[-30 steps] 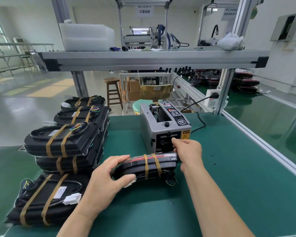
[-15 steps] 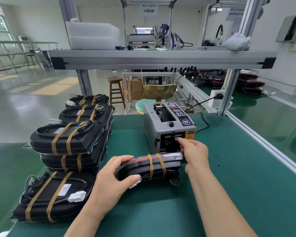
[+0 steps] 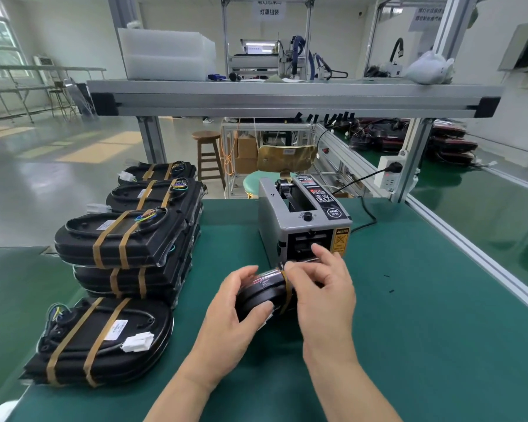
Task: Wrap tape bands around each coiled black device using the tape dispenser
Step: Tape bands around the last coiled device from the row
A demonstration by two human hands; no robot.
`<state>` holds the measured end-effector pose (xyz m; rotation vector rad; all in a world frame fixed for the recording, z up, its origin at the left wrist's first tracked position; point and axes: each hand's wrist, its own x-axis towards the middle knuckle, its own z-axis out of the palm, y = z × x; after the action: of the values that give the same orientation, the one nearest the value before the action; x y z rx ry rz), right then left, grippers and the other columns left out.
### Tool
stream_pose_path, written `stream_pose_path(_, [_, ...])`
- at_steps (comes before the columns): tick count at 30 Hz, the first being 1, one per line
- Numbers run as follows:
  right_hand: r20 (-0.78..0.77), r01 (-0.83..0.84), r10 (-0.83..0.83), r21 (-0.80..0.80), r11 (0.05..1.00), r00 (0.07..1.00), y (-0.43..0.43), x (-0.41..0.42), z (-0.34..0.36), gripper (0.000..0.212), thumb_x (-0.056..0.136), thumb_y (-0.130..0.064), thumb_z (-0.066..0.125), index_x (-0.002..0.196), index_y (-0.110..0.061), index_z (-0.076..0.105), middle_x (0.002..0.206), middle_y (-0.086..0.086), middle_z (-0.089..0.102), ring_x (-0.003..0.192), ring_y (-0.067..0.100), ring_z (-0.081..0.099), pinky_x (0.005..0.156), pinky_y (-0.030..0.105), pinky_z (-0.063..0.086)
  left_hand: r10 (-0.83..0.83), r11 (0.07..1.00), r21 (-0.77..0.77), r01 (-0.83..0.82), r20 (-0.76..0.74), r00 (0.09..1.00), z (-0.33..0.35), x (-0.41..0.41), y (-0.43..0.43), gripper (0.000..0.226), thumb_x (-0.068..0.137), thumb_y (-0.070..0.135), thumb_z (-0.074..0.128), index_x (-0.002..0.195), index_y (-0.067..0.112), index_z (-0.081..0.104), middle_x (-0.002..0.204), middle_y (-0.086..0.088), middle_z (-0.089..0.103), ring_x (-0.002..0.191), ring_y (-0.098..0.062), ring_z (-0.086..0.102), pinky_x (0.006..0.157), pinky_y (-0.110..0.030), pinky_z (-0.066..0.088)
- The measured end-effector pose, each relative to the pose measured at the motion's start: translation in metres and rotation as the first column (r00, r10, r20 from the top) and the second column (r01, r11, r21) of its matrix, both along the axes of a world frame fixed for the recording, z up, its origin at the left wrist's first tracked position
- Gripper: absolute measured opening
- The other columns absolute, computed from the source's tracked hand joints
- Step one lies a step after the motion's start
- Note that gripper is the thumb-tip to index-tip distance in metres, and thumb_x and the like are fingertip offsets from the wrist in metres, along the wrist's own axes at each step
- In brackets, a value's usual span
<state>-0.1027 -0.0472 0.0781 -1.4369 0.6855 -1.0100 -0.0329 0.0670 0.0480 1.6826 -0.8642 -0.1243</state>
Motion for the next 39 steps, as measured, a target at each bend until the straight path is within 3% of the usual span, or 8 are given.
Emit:
stream_pose_path(2, [-0.059,-0.013,0.008,-0.078,0.997,0.998,0.007,-0.001,-0.006,0.023,0.081,-0.015,0.076,0.061,-0.027,0.073,0.127,-0.023,0.058,0.133,-0.016,0.026,0.092,-0.007,0.015,-0.004,1.0,-0.002,0.004,0.007,1.0,0.0,-0.002,0.0,0.048,0.084,0.019,0.07,0.129,0.025,0.054,0.122,0.01,0.059,0.117,-0.002,0.055,0.094,-0.008,0.038])
stream_pose_path(5, [-0.109,-0.022,0.005,-0.156,0.988,0.994,0.012,-0.001,-0.011,0.027,0.082,-0.015,0.075,0.06,-0.03,0.07,0.129,-0.021,0.057,0.132,-0.018,0.022,0.091,-0.009,0.01,-0.013,1.0,-0.005,0.013,0.005,1.0,0.001,-0.005,0.0,0.048,0.08,0.024,0.067,0.126,0.028,0.055,0.121,0.009,0.059,0.117,-0.003,0.056,0.095,-0.01,0.04])
stream_pose_path(15, [-0.192,-0.07,0.011,-0.305,0.95,0.981,0.017,-0.003,-0.013,0.023,0.084,-0.018,0.075,0.064,-0.028,0.067,0.136,-0.011,0.054,0.141,0.001,0.021,0.118,0.034,0.021,0.0,1.0,0.002,0.0,-0.029,1.0,0.003,-0.002,0.002,0.043,0.086,0.01,0.071,0.125,0.022,0.058,0.121,0.007,0.061,0.114,0.0,0.057,0.093,-0.01,0.041])
stream_pose_path(19, [-0.215,-0.081,0.012,-0.316,0.945,0.977,0.018,-0.003,-0.012,0.022,0.084,-0.02,0.074,0.063,-0.025,0.066,0.135,-0.012,0.053,0.14,-0.001,0.02,0.118,0.035,0.021,-0.007,0.997,-0.072,-0.007,-0.181,0.983,0.004,-0.002,0.0,0.035,0.08,0.025,0.056,0.114,0.025,0.065,0.116,0.007,0.065,0.11,-0.003,0.059,0.087,-0.009,0.042])
stream_pose_path(22, [-0.236,-0.086,0.001,-0.353,0.932,0.972,0.02,-0.002,-0.012,0.019,0.083,-0.022,0.074,0.066,-0.023,0.068,0.135,-0.013,0.052,0.141,0.0,0.018,0.119,0.038,0.02,0.056,0.994,-0.085,-0.075,-0.208,0.977,0.003,-0.001,-0.005,0.015,0.093,0.035,0.057,0.103,0.029,0.067,0.107,0.007,0.068,0.104,-0.007,0.062,0.086,-0.016,0.045])
stream_pose_path(31, [-0.18,0.038,-0.115,-0.384,0.923,0.977,0.015,-0.003,-0.019,0.02,0.079,-0.025,0.078,0.083,-0.024,0.058,0.134,-0.011,0.046,0.137,0.006,0.027,0.113,0.041,0.03,0.11,0.991,-0.053,-0.12,-0.161,0.981,-0.002,0.001,-0.01,0.018,0.097,0.017,0.057,0.095,0.033,0.067,0.102,0.007,0.069,0.095,-0.003,0.064,0.078,-0.012,0.045])
stream_pose_path(35, [-0.093,0.085,-0.117,-0.292,0.953,0.989,-0.011,-0.004,-0.019,0.036,0.084,-0.017,0.075,0.112,-0.023,0.053,0.125,-0.008,0.051,0.124,0.012,0.044,0.106,0.033,0.038,0.148,0.987,-0.047,-0.155,-0.131,0.98,-0.001,0.001,-0.012,0.016,0.096,0.015,0.059,0.093,0.029,0.067,0.095,0.009,0.07,0.089,-0.001,0.063,0.073,-0.007,0.042])
stream_pose_path(39, [-0.117,-0.024,0.008,-0.131,0.991,0.993,-0.019,-0.003,-0.02,0.041,0.087,-0.024,0.073,0.12,-0.036,0.052,0.119,-0.016,0.057,0.11,-0.002,0.053,0.095,0.015,0.041,0.178,0.98,-0.069,-0.188,-0.138,0.974,0.0,0.0,-0.017,0.012,0.083,0.038,0.061,0.09,0.029,0.066,0.09,0.01,0.069,0.087,-0.005,0.064,0.075,-0.013,0.045])
